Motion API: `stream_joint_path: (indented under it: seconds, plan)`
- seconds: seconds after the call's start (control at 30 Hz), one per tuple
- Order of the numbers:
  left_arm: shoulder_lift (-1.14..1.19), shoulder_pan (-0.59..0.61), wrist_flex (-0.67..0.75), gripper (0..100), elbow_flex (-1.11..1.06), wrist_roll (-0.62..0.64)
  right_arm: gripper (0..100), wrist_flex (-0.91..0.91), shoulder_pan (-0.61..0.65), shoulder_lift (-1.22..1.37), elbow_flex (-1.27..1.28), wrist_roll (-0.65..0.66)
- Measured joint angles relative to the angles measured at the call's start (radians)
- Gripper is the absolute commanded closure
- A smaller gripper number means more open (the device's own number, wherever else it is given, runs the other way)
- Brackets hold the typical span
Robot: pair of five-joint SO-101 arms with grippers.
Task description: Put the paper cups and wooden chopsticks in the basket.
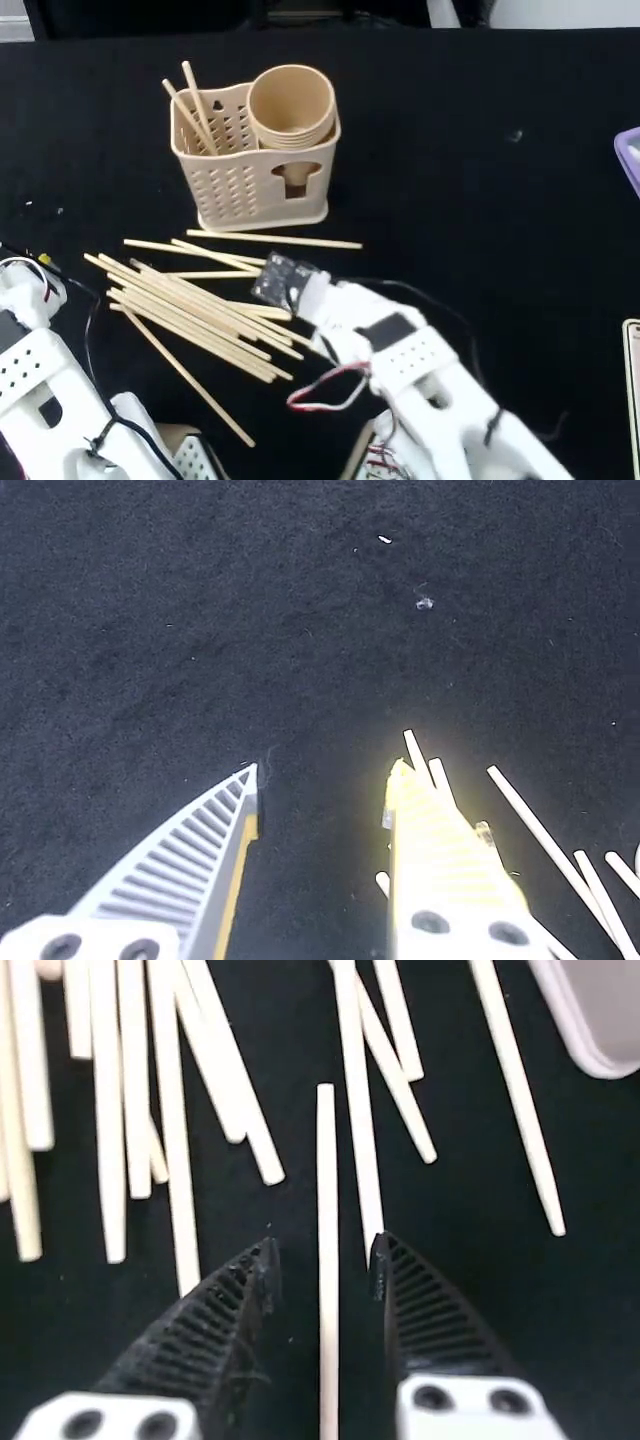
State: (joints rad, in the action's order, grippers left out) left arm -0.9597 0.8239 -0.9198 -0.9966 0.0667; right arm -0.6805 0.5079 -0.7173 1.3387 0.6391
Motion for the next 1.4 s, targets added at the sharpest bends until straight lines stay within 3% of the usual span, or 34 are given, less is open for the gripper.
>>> stream_joint_path:
  seconds: [0.27,0.4,0.5,0.63,0.8,1.0,1.4]
  plan:
    - [0.0,0.0,0.0,79,-0.009,0.0,85.3,0.069,-0.002,0.296,-0.127,-0.012]
    - [0.0,0.0,0.0,79,-0.009,0.0,99.2,0.069,-0.003,0.301,-0.132,-0.012]
    - [0.0,0.0,0.0,79,-0.009,0.0,98.5,0.074,-0.005,0.292,-0.13,-0.012]
    - [0.0,0.0,0.0,79,-0.009,0.0,98.8,0.061,-0.023,0.235,-0.109,-0.012]
    - [0.0,0.0,0.0,79,-0.009,0.0,98.8,-0.034,-0.138,0.081,-0.104,-0.012]
    - [0.0,0.0,0.0,79,-0.009,0.0,98.8,-0.258,-0.242,-0.12,-0.08,0.117]
    - [0.0,0.0,0.0,79,-0.009,0.0,98.7,-0.302,-0.187,-0.262,-0.037,0.123]
